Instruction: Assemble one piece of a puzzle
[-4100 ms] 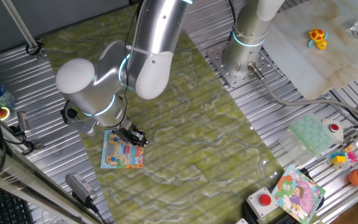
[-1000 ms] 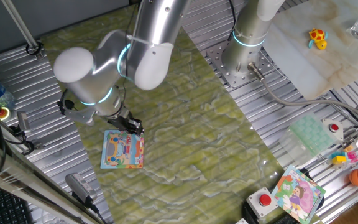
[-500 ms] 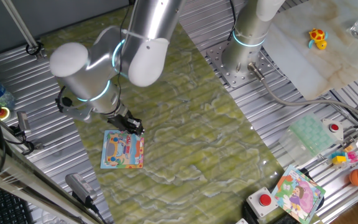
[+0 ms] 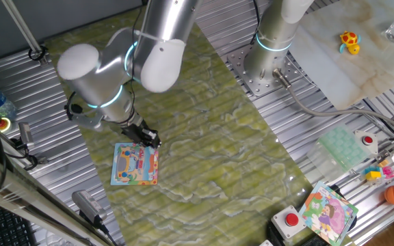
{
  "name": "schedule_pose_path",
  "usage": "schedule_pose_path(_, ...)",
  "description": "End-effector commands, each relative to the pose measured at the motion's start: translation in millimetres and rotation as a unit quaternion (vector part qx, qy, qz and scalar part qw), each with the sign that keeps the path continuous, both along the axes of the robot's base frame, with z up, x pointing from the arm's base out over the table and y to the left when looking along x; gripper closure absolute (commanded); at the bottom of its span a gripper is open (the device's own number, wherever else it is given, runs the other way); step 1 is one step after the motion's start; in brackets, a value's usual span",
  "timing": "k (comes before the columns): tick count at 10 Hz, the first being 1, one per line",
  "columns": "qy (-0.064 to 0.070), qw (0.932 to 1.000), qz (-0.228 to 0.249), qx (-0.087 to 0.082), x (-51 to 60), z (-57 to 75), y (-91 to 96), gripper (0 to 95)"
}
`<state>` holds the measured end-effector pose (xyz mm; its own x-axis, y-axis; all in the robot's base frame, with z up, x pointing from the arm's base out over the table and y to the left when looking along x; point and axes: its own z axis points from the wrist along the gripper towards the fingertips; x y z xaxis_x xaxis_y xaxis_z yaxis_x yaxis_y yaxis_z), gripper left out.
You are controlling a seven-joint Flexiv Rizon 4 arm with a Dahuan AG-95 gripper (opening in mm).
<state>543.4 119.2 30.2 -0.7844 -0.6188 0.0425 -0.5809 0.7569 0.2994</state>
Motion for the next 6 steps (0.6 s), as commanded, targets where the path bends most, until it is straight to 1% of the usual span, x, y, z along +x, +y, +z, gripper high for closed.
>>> schedule_pose_path(1, 0.000, 1.0000, -0.001, 0.008, -6.3, -4.2, -2.6, 57.0)
schedule_pose_path(3, -0.004, 1.0000, -0.002, 0.004, -8.0, -4.9, 0.1, 57.0)
schedule_pose_path(5, -0.016, 0.9998, 0.007, 0.000, -6.5, -3.3, 1.7, 57.0)
schedule_pose_path(6, -0.022, 0.9998, 0.004, 0.000, -4.7, -1.8, 3.5, 57.0)
